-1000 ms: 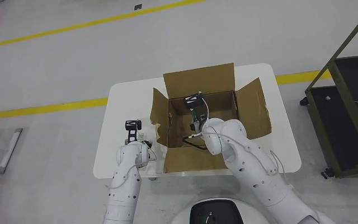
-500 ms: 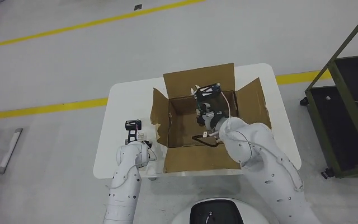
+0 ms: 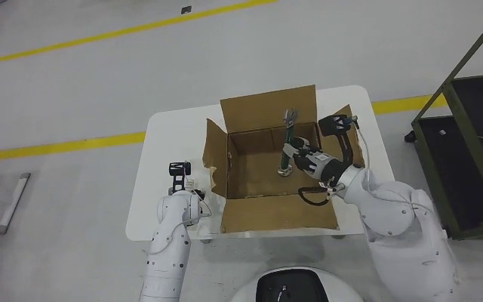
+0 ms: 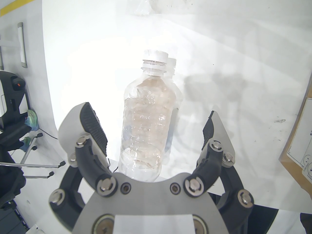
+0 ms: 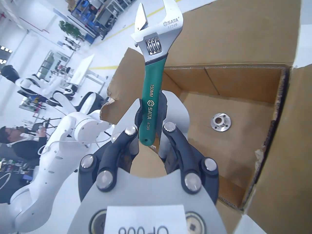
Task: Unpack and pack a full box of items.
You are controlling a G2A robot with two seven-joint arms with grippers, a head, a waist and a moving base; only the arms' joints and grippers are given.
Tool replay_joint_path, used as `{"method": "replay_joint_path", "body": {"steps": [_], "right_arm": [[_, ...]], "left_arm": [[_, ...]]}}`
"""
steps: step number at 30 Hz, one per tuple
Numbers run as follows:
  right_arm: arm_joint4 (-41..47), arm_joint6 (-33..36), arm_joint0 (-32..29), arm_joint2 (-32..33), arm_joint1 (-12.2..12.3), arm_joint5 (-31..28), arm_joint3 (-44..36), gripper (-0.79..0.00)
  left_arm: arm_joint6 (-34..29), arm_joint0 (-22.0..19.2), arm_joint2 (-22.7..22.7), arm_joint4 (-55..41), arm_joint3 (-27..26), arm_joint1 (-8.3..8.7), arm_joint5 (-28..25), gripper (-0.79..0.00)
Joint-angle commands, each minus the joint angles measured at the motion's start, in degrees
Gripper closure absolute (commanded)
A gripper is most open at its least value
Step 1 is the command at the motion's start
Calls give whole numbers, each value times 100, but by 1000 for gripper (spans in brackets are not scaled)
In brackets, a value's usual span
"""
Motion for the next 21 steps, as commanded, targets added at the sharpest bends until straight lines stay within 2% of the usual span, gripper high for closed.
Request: {"method": "replay_joint_path", "body": {"steps": [1, 17, 21], "right_arm": [[126, -1, 71, -23, 16, -155, 155, 0], [268, -42, 127, -45, 23, -138, 271, 0], [624, -267, -79, 4, 55, -386, 48, 0]], "left_arm": [[0, 0, 0, 0, 0, 0, 0, -785], [0, 0, 0, 0, 0, 0, 0, -785], [0, 0, 0, 0, 0, 0, 0, -785]]}}
